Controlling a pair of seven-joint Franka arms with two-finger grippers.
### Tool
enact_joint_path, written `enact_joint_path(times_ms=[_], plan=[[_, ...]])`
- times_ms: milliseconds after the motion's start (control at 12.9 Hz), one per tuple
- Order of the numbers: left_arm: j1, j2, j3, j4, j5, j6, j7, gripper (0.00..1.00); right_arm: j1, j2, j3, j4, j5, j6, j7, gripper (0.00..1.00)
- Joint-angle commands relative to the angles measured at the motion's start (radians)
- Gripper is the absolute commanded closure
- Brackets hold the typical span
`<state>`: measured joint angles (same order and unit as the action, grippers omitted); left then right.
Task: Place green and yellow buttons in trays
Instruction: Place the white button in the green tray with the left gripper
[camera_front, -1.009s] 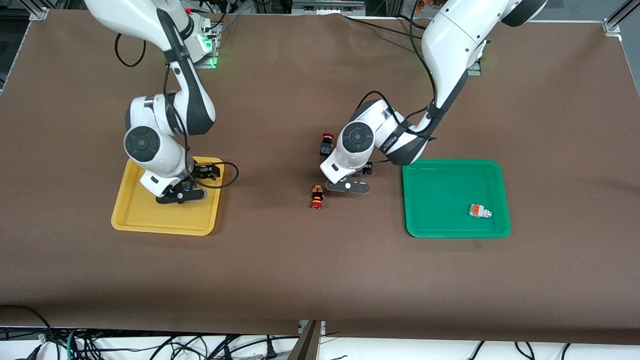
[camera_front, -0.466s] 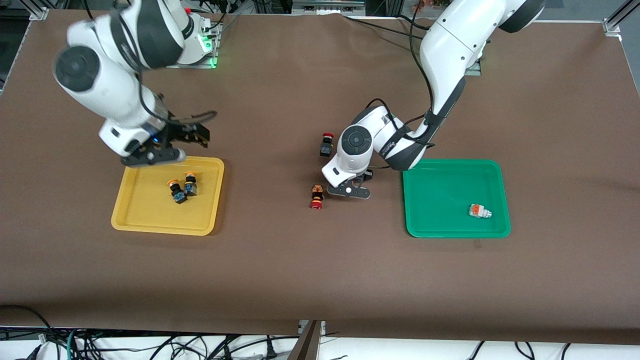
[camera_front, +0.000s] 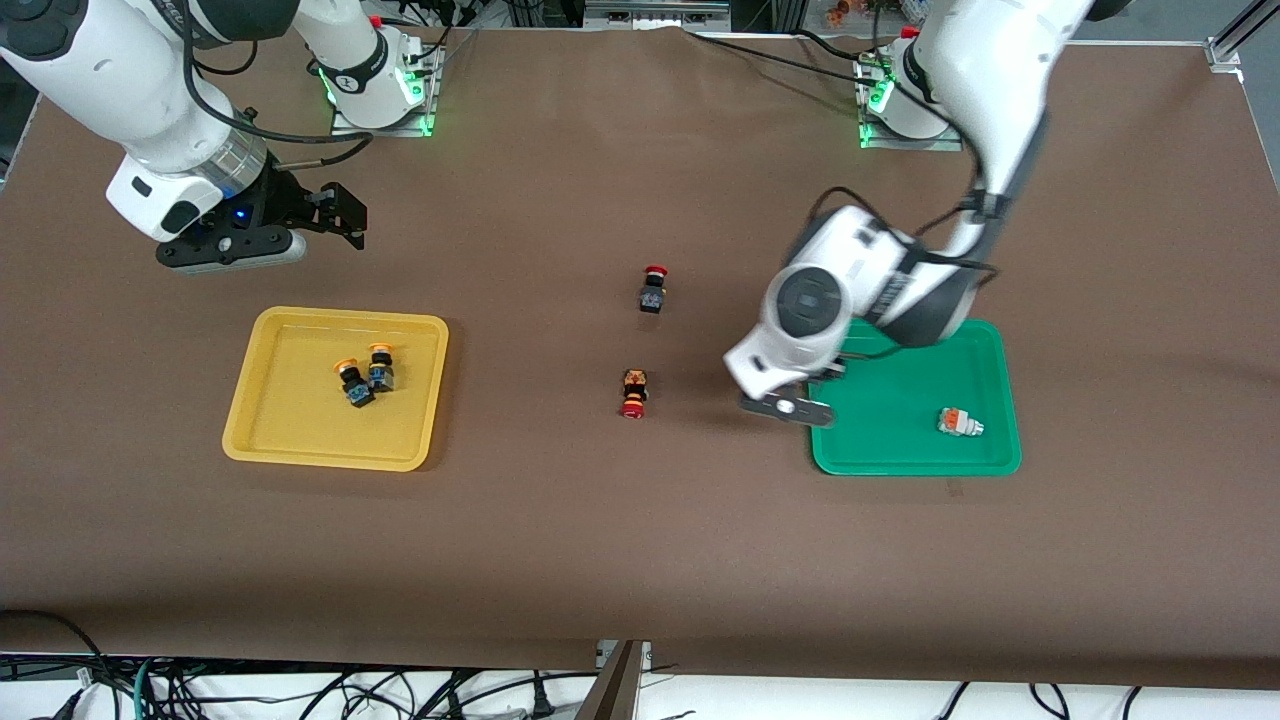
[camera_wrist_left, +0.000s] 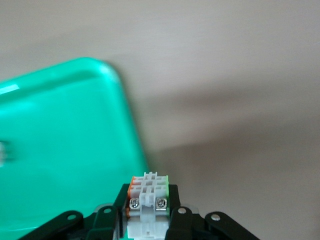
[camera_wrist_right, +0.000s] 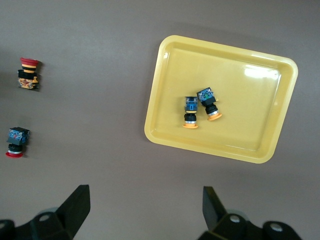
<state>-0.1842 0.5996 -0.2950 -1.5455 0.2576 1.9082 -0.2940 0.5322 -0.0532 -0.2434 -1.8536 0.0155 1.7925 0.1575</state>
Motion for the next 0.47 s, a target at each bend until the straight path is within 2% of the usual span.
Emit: enact_joint_path(times_ms=[0,78,155,310,388], plan=[[0.106,0.014,-0.009,-0.041,0.017,-0.008,0.183,0.6,-0.283,-0.004,0.276,0.0,-0.016,-0.002,0.004,0.01],[0.126,0.041,-0.009,-0.042,0.017,-0.006,0.197,0.15,-0.337,-0.004,0.321,-0.001,-0.015,-0.002,0.0,0.01],[0.127,0.043,-0.009,-0.042,0.017,-0.011,0.193,0.0,-0.368,-0.004,0.34,-0.001,-0.015,-0.002,-0.001,0.01],[0.127,0.002,-0.012,-0.033,0.017,-0.05,0.187,0.0,-0.44,-0.005,0.404,0.0,-0.015,-0.002,-0.015,0.0],[0.127,-0.038,-0.013,-0.022,0.015,-0.081,0.187,0.0,-0.44,-0.005,0.403,0.019,-0.014,-0.002,-0.03,0.0]])
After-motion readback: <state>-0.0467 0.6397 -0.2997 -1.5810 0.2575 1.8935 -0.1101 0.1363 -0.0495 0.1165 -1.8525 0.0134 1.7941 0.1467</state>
